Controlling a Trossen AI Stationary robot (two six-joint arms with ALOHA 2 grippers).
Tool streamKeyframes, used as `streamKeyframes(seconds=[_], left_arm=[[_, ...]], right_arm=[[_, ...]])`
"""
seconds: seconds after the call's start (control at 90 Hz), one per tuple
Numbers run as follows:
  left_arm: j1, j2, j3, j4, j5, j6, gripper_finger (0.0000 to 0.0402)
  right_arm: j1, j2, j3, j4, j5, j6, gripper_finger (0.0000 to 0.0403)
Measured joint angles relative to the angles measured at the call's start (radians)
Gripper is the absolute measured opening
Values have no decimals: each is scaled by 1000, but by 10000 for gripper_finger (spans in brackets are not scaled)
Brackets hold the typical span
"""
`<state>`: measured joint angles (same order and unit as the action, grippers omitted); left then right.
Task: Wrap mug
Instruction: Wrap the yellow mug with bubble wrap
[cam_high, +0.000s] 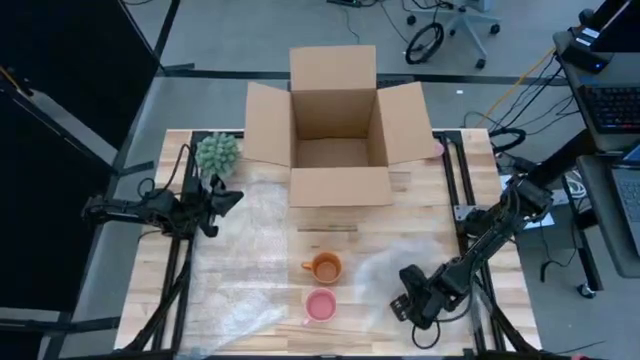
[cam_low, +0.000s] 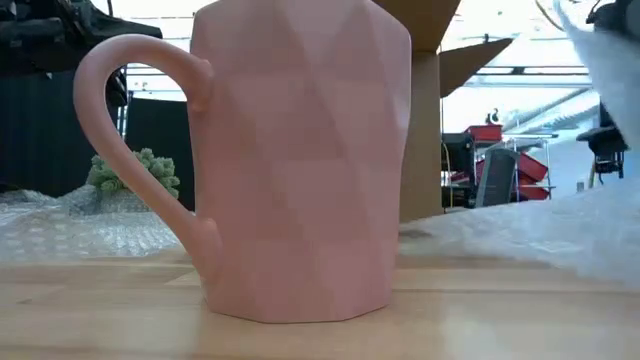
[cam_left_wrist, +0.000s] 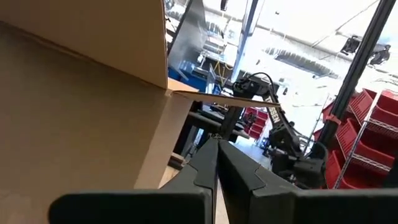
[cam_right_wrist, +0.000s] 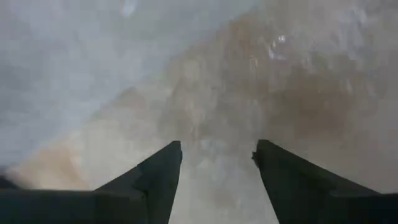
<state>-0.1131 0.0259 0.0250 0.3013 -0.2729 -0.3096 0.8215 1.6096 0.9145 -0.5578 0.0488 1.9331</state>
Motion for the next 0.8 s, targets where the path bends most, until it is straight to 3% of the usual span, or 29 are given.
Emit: streamKeyframes(seconds=[0.122, 0.378, 0.456, 0.567, 0.8], left_arm=[[0, 0, 0, 5, 0, 0, 0], [0, 0, 0, 4, 1, 0, 0], [0, 0, 0, 4, 1, 0, 0], [0, 0, 0, 4, 1, 0, 0], [0, 0, 0, 4, 1, 1, 0]], right_arm=[[-14, 0, 39, -64, 154, -65, 196], [-134, -33, 44, -232, 734, -288, 196], [-183, -94, 44, -306, 857, -328, 196], [-253, -185, 44, -380, 915, -395, 196], [-311, -294, 44, -401, 864, -524, 196]])
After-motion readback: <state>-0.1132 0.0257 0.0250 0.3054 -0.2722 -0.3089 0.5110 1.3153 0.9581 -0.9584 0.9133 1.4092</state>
